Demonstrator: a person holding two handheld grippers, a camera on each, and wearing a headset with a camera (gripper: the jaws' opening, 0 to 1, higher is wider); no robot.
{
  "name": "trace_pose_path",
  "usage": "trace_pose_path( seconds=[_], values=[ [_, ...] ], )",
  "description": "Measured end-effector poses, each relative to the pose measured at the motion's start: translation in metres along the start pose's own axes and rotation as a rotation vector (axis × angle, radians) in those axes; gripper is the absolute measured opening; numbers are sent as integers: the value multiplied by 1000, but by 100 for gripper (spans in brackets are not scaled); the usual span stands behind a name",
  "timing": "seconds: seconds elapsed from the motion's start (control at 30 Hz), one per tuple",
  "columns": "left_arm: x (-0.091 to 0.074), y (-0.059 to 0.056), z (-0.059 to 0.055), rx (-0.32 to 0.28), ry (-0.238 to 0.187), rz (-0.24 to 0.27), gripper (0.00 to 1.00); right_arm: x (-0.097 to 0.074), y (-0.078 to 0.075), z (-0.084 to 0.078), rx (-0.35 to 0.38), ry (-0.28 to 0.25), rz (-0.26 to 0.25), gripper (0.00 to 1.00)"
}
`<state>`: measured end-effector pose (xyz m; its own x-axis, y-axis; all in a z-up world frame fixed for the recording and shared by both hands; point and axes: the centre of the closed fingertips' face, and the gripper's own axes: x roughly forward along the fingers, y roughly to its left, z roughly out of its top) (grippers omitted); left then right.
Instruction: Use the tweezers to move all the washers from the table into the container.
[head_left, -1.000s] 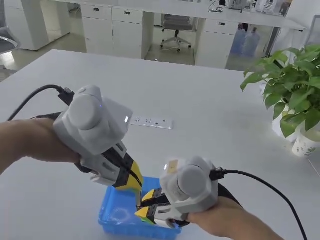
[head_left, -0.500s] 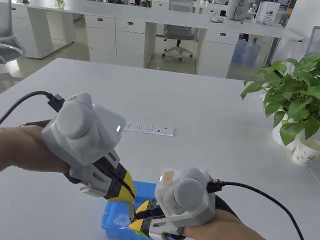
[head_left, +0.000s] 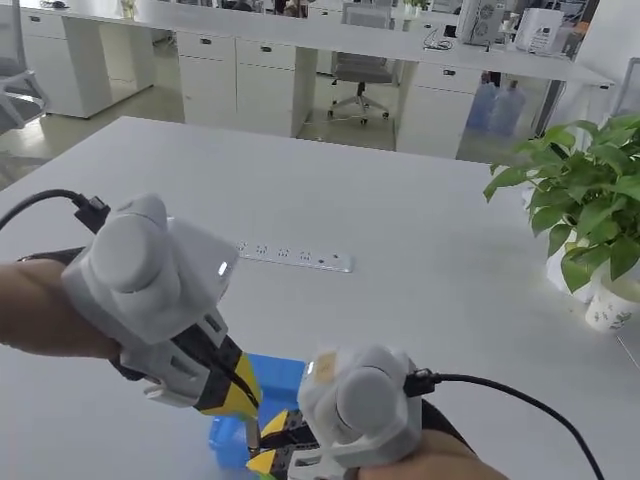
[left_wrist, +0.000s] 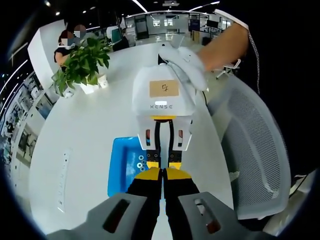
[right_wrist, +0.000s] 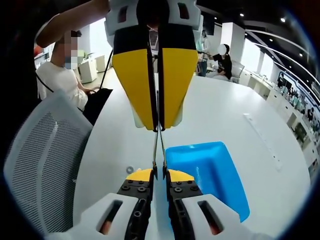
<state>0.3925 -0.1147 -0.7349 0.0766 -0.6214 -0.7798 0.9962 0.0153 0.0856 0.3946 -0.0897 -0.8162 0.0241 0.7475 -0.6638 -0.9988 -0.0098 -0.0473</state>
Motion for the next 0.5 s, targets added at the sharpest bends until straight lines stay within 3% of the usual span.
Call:
trace_pose_path(
  seconds=[0.5],
  values=[
    [6,-28,-15,-20,15,-9,3,19,28,-6,-17,-4,45,12]
  ],
)
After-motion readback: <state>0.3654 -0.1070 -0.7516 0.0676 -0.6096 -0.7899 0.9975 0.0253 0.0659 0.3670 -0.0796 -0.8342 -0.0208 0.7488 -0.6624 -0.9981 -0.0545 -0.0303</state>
